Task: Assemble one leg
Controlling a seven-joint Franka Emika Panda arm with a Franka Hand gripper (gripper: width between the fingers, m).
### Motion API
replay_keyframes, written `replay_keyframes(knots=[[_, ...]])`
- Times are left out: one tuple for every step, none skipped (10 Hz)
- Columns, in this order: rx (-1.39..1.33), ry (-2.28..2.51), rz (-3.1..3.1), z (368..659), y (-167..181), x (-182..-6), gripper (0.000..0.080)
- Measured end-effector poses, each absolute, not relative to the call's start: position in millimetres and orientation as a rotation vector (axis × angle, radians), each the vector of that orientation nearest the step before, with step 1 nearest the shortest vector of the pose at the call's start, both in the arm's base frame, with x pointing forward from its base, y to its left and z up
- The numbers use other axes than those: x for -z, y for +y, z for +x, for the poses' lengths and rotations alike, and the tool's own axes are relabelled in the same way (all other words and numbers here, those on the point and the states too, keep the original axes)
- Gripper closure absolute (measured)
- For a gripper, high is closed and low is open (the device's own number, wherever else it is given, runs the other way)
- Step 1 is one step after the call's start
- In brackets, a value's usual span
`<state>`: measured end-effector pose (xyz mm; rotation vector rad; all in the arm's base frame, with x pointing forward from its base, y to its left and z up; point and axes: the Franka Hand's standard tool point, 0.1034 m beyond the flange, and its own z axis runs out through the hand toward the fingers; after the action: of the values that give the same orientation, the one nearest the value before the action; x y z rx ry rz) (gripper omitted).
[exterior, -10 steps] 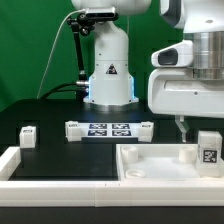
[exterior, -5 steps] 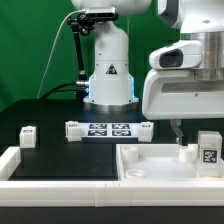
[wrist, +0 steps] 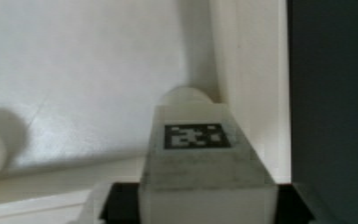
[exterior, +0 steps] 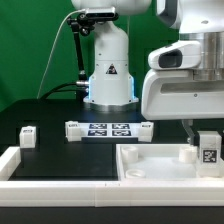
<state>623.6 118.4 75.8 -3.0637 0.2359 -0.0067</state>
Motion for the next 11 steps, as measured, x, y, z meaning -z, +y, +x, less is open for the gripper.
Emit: replay_keyframes(knots=[[0.006, 0.268, -3.061, 623.6, 118.4, -75.8, 0.0509], [0.003, 0.308, -3.054, 623.7, 118.0, -75.7, 0.0509], [-0.004, 0.456, -3.021, 623.9, 117.1, -75.6, 0.0509], [-0.014, 0.624, -2.974, 624.1, 116.0, -75.5, 0.0509], [-0.022, 0.804, -2.919, 624.8, 114.7, -75.4, 0.0509], [-0.028, 0.922, -2.876, 625.2, 113.6, -75.3, 0.0509], [-0.033, 0.992, -2.853, 625.1, 113.8, -75.2, 0.0509], [-0.048, 1.179, -2.779, 624.4, 114.8, -74.8, 0.0509], [-0.056, 1.334, -2.711, 624.1, 115.7, -74.5, 0.0509], [-0.063, 1.431, -2.659, 624.0, 116.1, -74.3, 0.0509], [-0.076, 1.608, -2.554, 623.9, 116.7, -74.1, 0.0509]])
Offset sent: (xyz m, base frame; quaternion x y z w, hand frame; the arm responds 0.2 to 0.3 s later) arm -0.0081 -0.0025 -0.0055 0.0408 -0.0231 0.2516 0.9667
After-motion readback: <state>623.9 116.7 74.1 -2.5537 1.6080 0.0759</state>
